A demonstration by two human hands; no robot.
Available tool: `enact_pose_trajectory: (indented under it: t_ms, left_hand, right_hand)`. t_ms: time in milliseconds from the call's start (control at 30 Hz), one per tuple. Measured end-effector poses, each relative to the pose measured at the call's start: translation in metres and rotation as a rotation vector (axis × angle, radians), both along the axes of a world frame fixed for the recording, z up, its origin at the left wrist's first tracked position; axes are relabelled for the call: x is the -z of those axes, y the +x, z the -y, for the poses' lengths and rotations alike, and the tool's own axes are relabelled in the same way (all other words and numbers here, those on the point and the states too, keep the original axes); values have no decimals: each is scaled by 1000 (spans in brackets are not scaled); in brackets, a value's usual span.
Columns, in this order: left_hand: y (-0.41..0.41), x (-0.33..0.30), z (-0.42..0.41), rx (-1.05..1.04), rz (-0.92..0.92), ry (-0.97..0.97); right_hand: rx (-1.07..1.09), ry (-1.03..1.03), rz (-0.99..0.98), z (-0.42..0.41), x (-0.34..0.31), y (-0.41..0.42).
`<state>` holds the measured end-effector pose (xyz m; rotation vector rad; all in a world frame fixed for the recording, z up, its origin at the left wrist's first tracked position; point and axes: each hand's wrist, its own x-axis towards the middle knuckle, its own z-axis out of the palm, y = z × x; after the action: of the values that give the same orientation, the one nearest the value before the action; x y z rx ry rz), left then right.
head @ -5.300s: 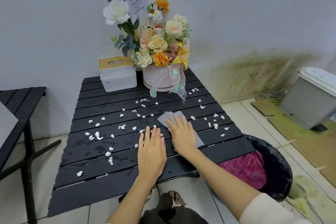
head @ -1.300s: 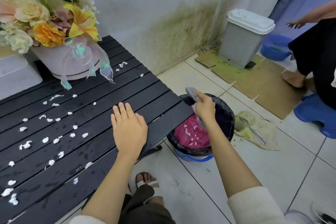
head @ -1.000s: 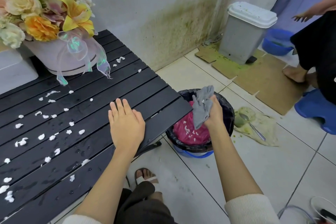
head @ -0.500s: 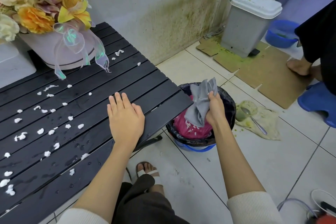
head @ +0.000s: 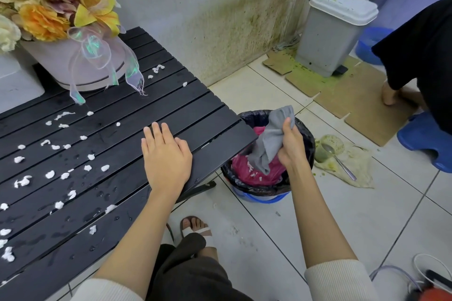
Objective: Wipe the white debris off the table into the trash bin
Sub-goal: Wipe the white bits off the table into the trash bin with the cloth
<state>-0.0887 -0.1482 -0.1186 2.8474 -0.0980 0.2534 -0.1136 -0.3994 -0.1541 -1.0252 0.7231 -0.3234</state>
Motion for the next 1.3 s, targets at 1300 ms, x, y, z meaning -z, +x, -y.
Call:
enact_pose_trajectory:
  t_ms: [1300]
  left_hand:
    - [22, -190, 72, 839, -173, -743]
  right_hand:
    - [-233, 235, 442, -63, -257, 50]
